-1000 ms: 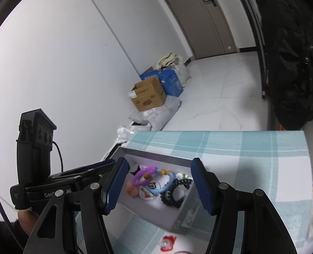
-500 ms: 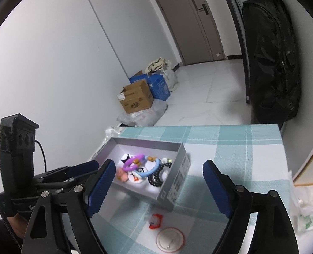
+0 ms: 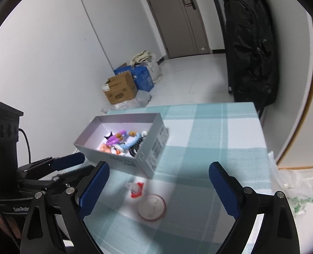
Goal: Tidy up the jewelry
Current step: 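Move the left tool to the red figurine and grasp it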
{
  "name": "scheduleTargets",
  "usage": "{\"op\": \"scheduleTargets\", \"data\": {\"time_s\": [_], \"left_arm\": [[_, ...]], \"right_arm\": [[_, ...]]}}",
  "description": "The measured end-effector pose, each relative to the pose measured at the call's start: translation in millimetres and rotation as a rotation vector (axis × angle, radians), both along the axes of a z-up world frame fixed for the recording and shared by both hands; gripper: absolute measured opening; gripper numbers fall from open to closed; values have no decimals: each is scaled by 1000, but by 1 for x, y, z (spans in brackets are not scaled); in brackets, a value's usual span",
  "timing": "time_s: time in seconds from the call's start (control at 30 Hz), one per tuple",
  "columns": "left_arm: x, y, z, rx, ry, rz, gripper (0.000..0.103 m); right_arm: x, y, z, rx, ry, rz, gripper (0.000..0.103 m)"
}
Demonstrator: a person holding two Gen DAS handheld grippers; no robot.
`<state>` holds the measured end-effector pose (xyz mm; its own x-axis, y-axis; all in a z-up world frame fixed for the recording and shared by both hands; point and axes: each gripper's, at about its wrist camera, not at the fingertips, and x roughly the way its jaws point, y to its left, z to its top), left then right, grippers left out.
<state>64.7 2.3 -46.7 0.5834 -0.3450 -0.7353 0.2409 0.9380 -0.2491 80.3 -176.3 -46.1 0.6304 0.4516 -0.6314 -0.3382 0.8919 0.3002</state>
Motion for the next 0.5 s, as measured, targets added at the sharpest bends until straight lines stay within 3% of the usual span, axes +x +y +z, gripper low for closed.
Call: {"op": "scheduleTargets", "data": {"time_s": [0.13, 0.33, 0.5], "left_arm": [[1, -13, -19, 22, 50, -45, 66], [9, -21, -37, 76, 83, -38, 66], [14, -22, -41, 35, 87, -45, 65]], "right_arm": [[-6, -12, -5, 3, 24, -40, 96], [-12, -29, -13, -18, 51, -71, 96], [-14, -37, -16, -2, 71, -89, 96]]}}
